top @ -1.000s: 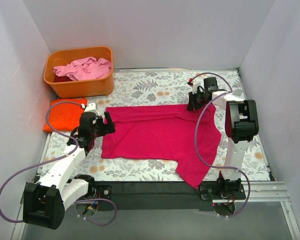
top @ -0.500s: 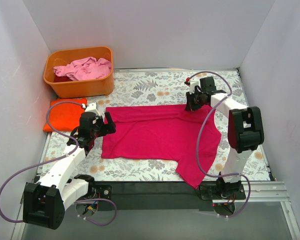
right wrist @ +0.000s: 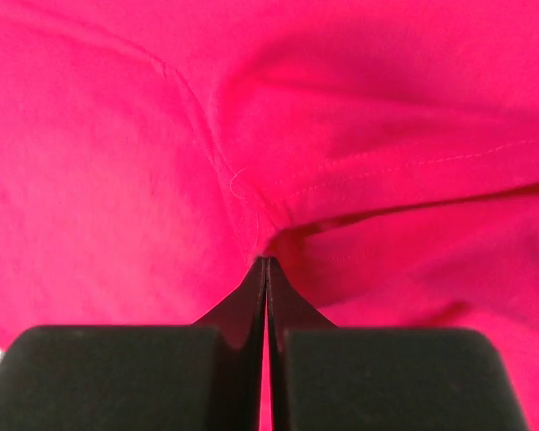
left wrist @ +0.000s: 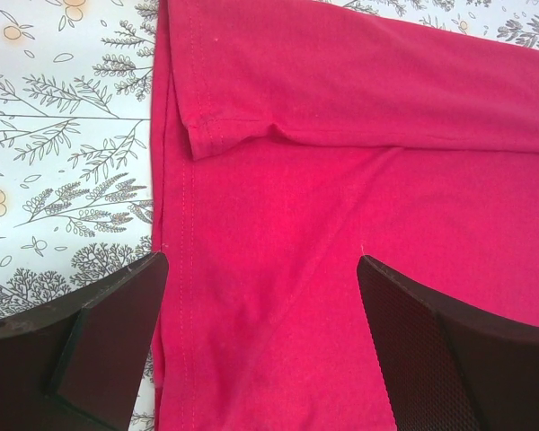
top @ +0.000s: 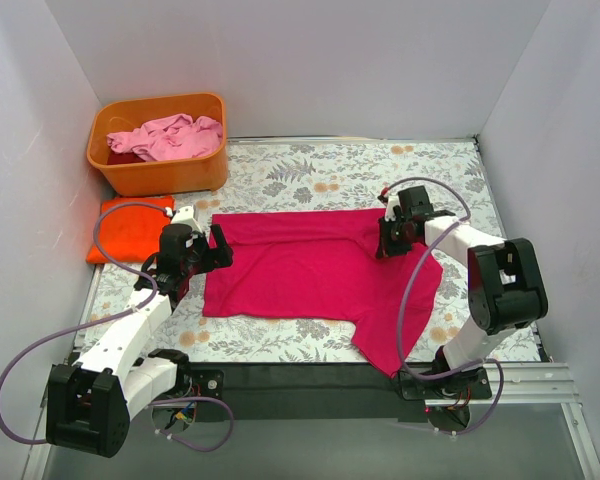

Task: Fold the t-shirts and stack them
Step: Fold the tshirt

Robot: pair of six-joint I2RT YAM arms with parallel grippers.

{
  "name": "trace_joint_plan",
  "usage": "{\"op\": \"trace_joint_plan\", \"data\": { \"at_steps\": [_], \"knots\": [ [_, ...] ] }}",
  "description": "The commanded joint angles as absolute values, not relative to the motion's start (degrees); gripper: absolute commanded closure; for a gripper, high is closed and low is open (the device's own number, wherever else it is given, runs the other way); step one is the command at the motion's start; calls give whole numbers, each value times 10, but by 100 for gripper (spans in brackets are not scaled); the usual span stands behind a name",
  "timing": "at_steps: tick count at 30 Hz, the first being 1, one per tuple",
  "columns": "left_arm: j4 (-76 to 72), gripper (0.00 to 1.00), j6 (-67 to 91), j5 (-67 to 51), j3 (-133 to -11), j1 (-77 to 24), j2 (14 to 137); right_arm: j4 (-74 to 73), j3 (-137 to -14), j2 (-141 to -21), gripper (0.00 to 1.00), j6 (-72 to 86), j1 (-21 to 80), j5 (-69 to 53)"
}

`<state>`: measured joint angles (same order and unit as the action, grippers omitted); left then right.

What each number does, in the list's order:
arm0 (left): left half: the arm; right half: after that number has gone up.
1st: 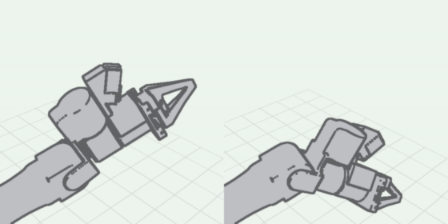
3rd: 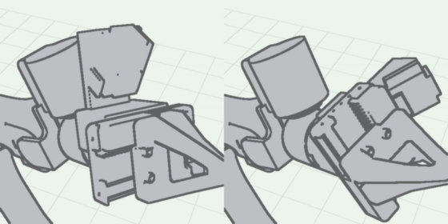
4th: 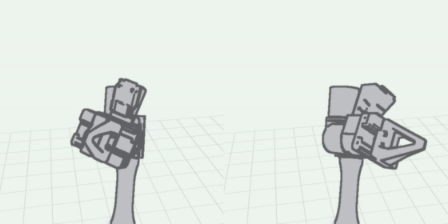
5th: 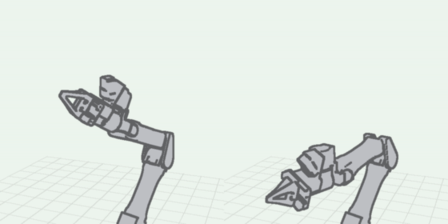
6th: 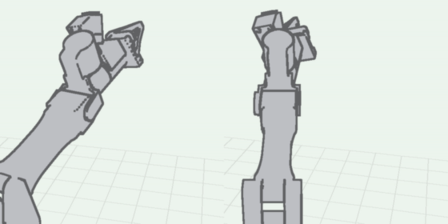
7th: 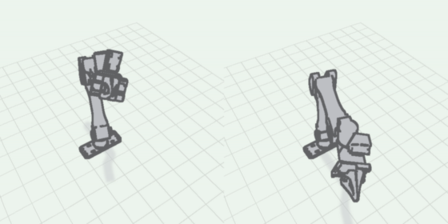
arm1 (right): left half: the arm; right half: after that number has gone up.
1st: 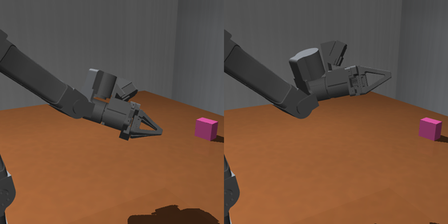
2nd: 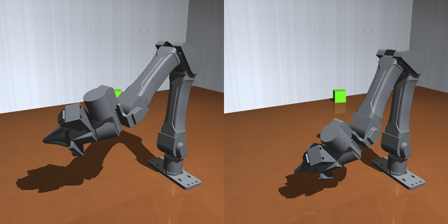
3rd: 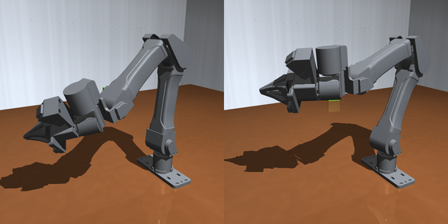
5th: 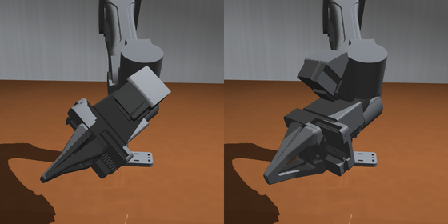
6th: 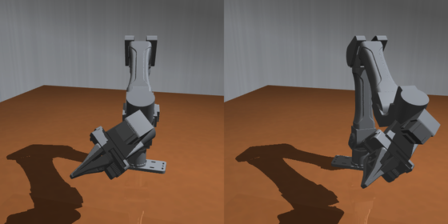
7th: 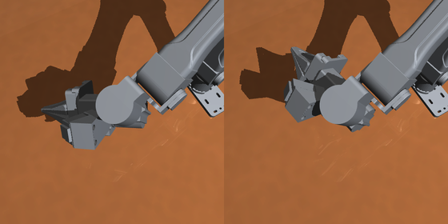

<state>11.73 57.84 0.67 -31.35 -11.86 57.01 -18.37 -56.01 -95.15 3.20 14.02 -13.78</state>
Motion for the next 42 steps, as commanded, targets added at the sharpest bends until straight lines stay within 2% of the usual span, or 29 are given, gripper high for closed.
{"op": "trace_joint_plan", "data": {
  "at_steps": [1, 4, 5, 6, 8, 12, 23, 30, 34, 37, 40, 41, 42],
  "knots": [
    [110, 20, 570, 1, -315, -121, 571, -189, -529, -915, 99, 67, 156, -159],
    [110, 20, 570, 1, -316, -121, 575, -192, -521, -884, 90, 55, 157, -136],
    [110, 20, 570, 1, -315, -121, 575, -192, -526, -873, 83, 50, 158, -120],
    [110, 20, 570, 1, -316, -121, 577, -192, -533, -857, 70, 47, 157, -102],
    [110, 20, 570, 1, -315, -121, 577, -191, -556, -846, 59, 48, 156, -45],
    [111, 20, 570, 1, -316, -121, 576, -178, -588, -849, 55, 60, 147, 44],
    [110, 20, 569, 3, -315, -121, 569, -174, -589, -894, 55, 63, 109, 123],
    [111, 20, 568, 2, -315, -121, 567, -174, -588, -919, 57, 60, 100, 95],
    [111, 20, 568, 3, -314, -121, 566, -172, -579, -928, 61, 67, 98, 93],
    [111, 20, 568, 4, -314, -121, 565, -169, -570, -935, 67, 67, 97, 99],
    [111, 20, 568, 4, -314, -121, 564, -169, -564, -934, 81, 67, 95, 101],
    [111, 20, 568, 4, -313, -121, 564, -169, -563, -927, 91, 66, 94, 100],
    [111, 20, 568, 4, -314, -121, 564, -170, -558, -920, 96, 69, 95, 100]
  ]
}}
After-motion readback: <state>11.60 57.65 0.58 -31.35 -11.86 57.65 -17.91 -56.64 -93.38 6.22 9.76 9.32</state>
